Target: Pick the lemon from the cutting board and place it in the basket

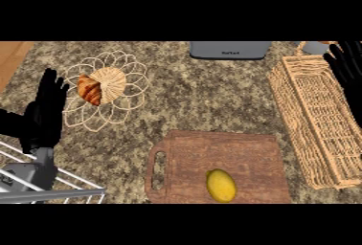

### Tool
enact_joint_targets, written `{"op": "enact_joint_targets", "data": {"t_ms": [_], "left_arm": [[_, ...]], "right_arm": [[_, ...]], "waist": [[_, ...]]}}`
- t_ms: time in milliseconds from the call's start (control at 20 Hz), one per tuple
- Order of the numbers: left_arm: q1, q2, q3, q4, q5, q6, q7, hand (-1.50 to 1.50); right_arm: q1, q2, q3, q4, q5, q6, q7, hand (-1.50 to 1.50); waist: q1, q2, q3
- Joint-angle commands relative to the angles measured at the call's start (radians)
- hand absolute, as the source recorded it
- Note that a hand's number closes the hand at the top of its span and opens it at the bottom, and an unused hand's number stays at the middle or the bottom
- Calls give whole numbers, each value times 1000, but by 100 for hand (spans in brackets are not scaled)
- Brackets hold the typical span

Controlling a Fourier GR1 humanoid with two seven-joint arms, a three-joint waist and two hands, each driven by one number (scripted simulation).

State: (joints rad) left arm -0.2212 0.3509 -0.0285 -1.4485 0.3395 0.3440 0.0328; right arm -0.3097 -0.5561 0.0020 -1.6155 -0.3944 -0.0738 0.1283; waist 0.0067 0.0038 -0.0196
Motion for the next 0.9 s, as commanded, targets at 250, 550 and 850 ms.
{"op": "enact_joint_targets", "data": {"t_ms": [250, 550, 850], "left_arm": [[14, 41, -166, -46, 18, 37, -75, 0], [54, 28, -148, -37, 40, -31, -72, 0], [111, 44, -82, -63, 41, -64, -88, 0]], "right_arm": [[216, 102, 130, -296, 29, 6, -41, 150], [251, 180, 474, -405, 354, -85, -42, -150], [312, 83, 452, -389, 679, -268, 125, -150]], "waist": [[-30, -30, 22], [-21, -35, 16], [-79, -50, 8]]}}
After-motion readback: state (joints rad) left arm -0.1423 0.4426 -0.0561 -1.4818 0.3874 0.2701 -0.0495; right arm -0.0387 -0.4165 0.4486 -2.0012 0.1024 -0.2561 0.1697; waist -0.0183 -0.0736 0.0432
